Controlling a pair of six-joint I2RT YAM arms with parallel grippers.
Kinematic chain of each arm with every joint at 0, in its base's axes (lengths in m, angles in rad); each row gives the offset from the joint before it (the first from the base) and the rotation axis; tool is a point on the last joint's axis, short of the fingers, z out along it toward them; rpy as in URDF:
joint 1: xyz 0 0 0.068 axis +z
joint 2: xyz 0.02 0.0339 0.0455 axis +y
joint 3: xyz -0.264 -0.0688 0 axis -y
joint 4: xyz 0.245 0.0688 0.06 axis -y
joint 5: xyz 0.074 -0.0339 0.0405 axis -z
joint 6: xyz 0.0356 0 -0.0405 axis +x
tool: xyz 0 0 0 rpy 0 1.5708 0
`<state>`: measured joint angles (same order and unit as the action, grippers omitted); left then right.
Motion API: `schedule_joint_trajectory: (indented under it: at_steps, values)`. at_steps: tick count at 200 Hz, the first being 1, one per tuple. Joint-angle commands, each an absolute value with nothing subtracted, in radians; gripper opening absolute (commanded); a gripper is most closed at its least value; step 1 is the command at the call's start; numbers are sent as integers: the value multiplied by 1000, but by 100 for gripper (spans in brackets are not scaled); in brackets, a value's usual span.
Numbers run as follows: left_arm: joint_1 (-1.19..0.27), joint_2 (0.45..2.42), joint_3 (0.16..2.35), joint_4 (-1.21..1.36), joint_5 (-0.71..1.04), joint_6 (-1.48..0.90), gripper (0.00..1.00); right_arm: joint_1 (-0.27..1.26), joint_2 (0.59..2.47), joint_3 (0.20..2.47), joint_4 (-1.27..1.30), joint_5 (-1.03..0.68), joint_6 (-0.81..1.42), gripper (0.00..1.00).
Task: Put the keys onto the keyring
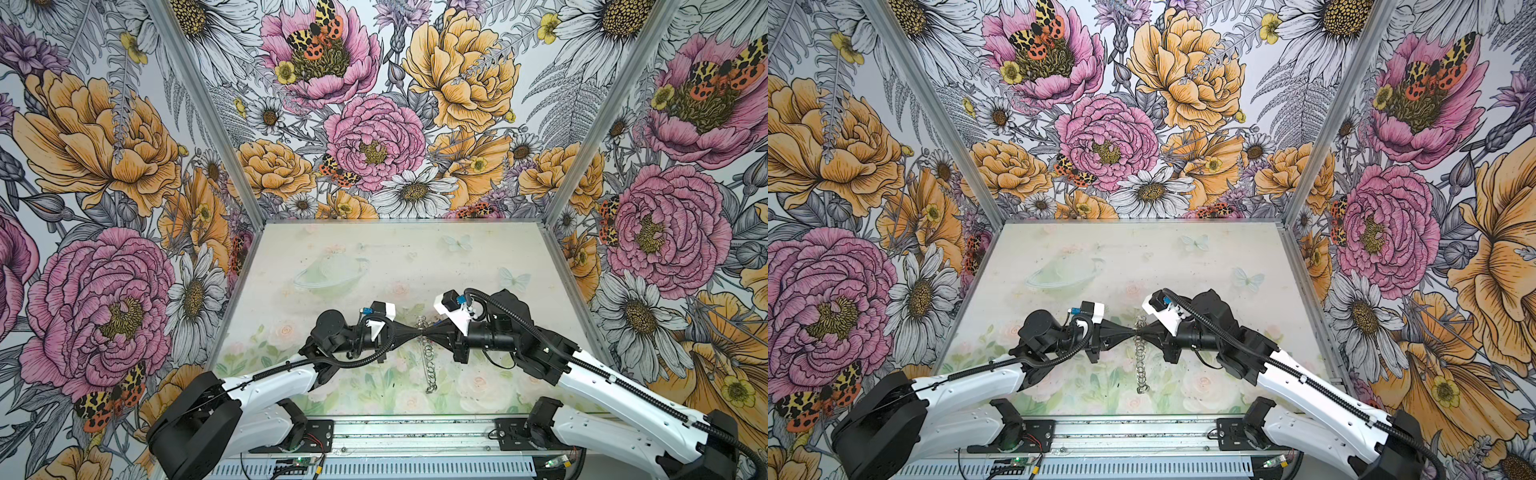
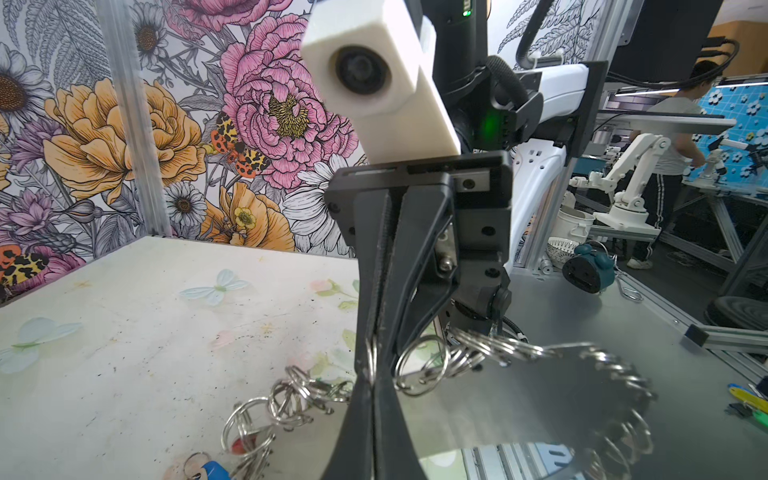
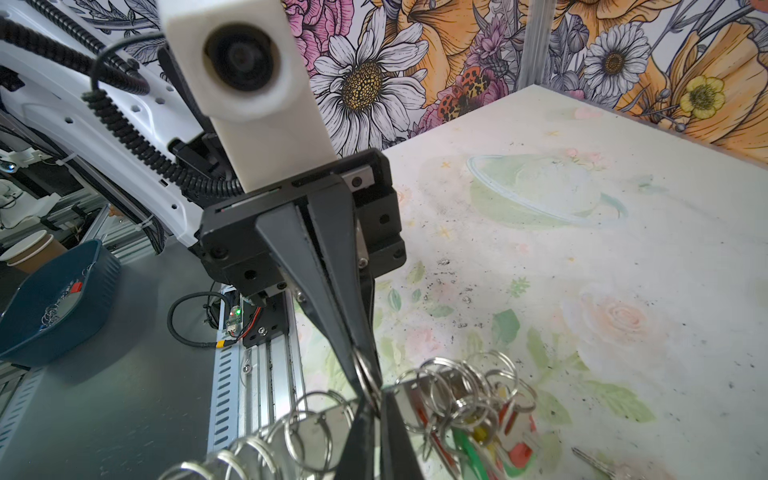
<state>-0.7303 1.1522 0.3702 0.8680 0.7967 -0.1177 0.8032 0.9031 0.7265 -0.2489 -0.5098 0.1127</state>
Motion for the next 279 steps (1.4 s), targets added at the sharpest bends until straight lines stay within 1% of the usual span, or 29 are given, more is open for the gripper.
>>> schedule_joint_trajectory:
  at_steps: [1,26,60,81,100,120,131,149,167,203,251,279]
  values:
    - [-738,1146,375,961,857,-144,0,816,894,722,-205,-542,100,4]
    - [-739,1155,394,922,886,-139,0,818,895,729,-206,-557,91,2]
    - [-742,1166,400,910,901,-143,0,828,898,736,-205,-551,79,1]
    - [-745,1178,417,870,916,-137,0,840,902,740,-206,-524,72,0]
    - [-746,1170,431,776,910,-97,0,846,905,745,-212,-481,74,0]
    - [-743,1129,446,626,867,-24,8,845,917,764,-254,-439,75,0]
    - [-738,1100,454,545,840,12,11,845,931,782,-294,-424,69,0]
    - [-718,1054,451,476,790,24,25,847,962,823,-377,-390,56,0]
    - [-703,1013,451,420,754,44,33,850,993,866,-455,-369,34,0]
    - [-712,986,496,269,702,116,34,855,1021,942,-558,-356,-6,0]
    - [-733,1012,537,223,711,133,34,871,1072,1015,-655,-373,-73,0]
    - [-736,1015,539,215,717,136,32,878,1083,1029,-661,-400,-91,0]
